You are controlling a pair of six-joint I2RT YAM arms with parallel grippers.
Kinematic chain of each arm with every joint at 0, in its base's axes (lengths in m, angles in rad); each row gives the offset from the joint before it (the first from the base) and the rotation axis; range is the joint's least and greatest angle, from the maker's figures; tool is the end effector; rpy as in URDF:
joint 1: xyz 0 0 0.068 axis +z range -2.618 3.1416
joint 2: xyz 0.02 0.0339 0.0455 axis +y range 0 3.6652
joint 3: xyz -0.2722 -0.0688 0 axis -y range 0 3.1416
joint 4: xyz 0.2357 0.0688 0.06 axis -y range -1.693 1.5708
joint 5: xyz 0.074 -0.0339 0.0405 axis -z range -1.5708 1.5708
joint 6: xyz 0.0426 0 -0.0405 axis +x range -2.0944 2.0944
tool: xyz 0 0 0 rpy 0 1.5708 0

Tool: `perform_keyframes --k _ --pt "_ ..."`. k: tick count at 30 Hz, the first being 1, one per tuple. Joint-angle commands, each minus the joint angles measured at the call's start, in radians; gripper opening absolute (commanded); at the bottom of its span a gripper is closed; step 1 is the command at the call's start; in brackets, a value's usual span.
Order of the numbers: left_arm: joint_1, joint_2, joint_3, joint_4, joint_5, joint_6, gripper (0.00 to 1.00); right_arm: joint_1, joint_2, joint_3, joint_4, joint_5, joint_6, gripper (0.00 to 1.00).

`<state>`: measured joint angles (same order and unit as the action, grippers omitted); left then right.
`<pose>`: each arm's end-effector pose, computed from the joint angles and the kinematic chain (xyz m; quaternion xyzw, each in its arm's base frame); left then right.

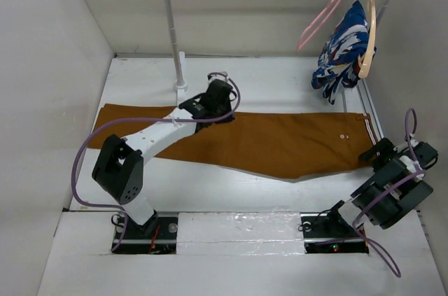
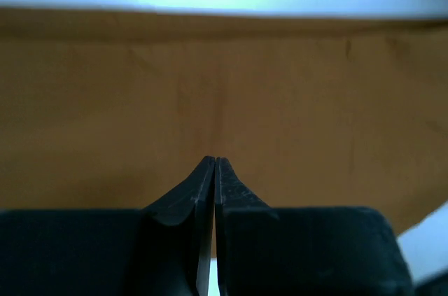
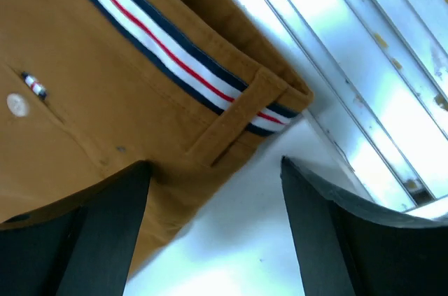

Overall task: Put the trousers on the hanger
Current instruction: Fold the trousers at the center of the board.

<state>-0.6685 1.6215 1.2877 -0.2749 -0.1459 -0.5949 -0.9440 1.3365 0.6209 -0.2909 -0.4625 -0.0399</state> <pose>0.2953 -0.2254 0.2984 -0.0012 0.8848 -0.2204 0.4106 0.1527 -0.1784 0.1742 0.3510 0.8689 0.0660 0.3428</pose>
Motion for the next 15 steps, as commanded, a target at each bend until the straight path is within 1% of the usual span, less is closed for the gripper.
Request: perform_keyframes --k 1,3,6,7,9,10,11,12,13,14,15 --pt "-0.043 -0.014 -0.080 0.044 0.074 -0.034 0.00 -0.032 -0.013 -0.032 0.110 -0.127 0.017 0.81" --pt "-0.075 -0.023 -0.143 0.078 0.081 -0.046 0.00 -0.032 -0.036 -0.076 0.136 -0.119 0.038 0.82" --pt "-0.075 -0.023 -0.201 0.101 0.052 -0.052 0.00 -0.032 -0.033 -0.147 0.223 -0.116 0.127 0.82" --pt "-0.075 -0.009 -0.211 0.098 0.042 -0.048 0.00 -0.032 -0.024 -0.168 0.324 -0.120 0.153 0.82" --pt "-0.075 0.008 -0.232 0.088 0.000 -0.045 0.00 -0.032 0.010 -0.214 0.407 -0.125 0.225 0.81" --pt "-0.063 0.021 -0.238 0.077 -0.004 -0.046 0.00 -0.032 0.060 -0.222 0.468 -0.145 0.244 0.79" --pt "-0.053 0.023 -0.260 0.075 -0.009 -0.045 0.00 -0.032 0.085 -0.227 0.499 -0.163 0.267 0.76" --pt "-0.052 0.024 -0.272 0.075 -0.024 -0.045 0.00 -0.032 0.102 -0.240 0.525 -0.180 0.278 0.51" --pt "-0.043 0.015 -0.284 0.077 -0.030 -0.045 0.00 -0.032 0.107 -0.246 0.567 -0.211 0.282 0.37" --pt "-0.031 0.008 -0.307 0.082 -0.029 -0.045 0.00 -0.032 0.093 -0.248 0.572 -0.218 0.276 0.28" --pt "-0.031 0.000 -0.321 0.086 -0.029 -0.043 0.00 -0.032 0.069 -0.248 0.564 -0.226 0.262 0.12"
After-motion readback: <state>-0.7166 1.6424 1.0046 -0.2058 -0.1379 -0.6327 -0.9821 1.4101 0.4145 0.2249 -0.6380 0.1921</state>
